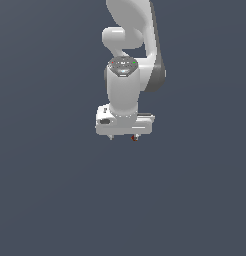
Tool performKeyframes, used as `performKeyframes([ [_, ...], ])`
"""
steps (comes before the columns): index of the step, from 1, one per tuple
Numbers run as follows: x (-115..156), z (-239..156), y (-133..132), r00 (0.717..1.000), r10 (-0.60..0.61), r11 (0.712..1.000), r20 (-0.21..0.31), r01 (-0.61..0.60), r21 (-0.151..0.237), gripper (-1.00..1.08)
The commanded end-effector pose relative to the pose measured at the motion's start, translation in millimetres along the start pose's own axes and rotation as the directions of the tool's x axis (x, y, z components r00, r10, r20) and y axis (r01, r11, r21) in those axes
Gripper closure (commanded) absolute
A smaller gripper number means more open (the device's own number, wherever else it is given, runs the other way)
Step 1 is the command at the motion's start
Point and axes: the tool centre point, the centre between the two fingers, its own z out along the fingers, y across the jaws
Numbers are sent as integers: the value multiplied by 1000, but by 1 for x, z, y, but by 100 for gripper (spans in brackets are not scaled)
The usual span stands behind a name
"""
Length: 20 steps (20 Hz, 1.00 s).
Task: Pick up the object and move it to a goal position.
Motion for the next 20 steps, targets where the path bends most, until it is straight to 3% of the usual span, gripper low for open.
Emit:
performKeyframes([
  [1, 0, 0, 0, 1000, 0, 1000, 0, 0, 0, -92],
  [20, -3, 8, 1, 998, -67, 998, 0, 67, -11, -92],
])
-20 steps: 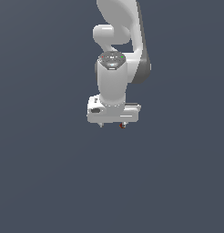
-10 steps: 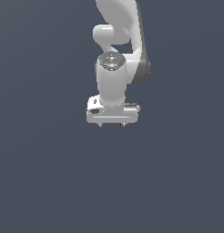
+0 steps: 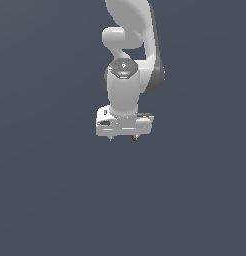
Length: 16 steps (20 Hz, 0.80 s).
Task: Pick up the object and move it to a goal position.
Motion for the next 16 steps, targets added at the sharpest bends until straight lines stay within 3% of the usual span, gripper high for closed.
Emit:
performKeyframes([
  [1, -2, 4, -2, 1000, -31, 1000, 1, 31, -1, -92],
  [9, -16, 22, -11, 979, -202, 979, 8, 202, -6, -92],
  [16, -34, 44, -23, 911, -412, 911, 15, 413, -7, -92],
])
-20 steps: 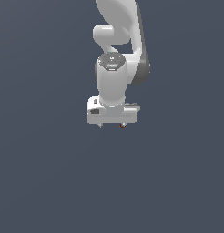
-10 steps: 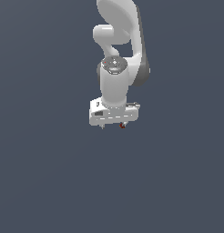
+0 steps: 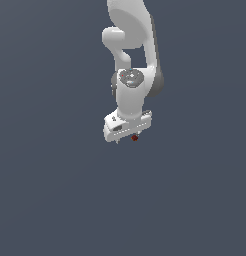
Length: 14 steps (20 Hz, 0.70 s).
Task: Pick up the object and move it to a goal position.
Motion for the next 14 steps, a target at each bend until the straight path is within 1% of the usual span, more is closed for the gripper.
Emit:
performKeyframes([
  [1, -5, 8, -7, 997, -83, 997, 2, 83, 0, -92],
  [4, -11, 17, -16, 984, -180, 984, 4, 180, 0, -92],
  [7, -17, 26, -24, 961, -276, 961, 5, 276, 2, -92],
  [10, -23, 34, -34, 929, -369, 929, 6, 369, 4, -92],
  [14, -32, 45, -46, 875, -484, 875, 5, 484, 7, -92],
])
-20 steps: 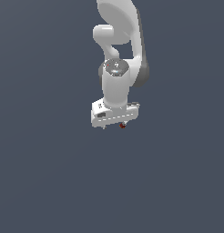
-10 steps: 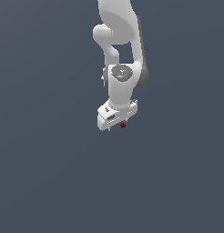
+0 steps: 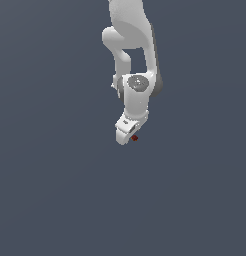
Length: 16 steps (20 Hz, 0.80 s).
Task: Pick up the object and move it to a goal position.
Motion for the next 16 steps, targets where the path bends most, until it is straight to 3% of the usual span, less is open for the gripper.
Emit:
performKeyframes([
  [1, -1, 6, -9, 997, -77, 997, -1, 77, 2, -92],
  [8, -4, 17, -26, 975, -224, 975, -4, 224, 6, -92],
  [16, -6, 22, -35, 957, -290, 957, -6, 290, 7, -92],
])
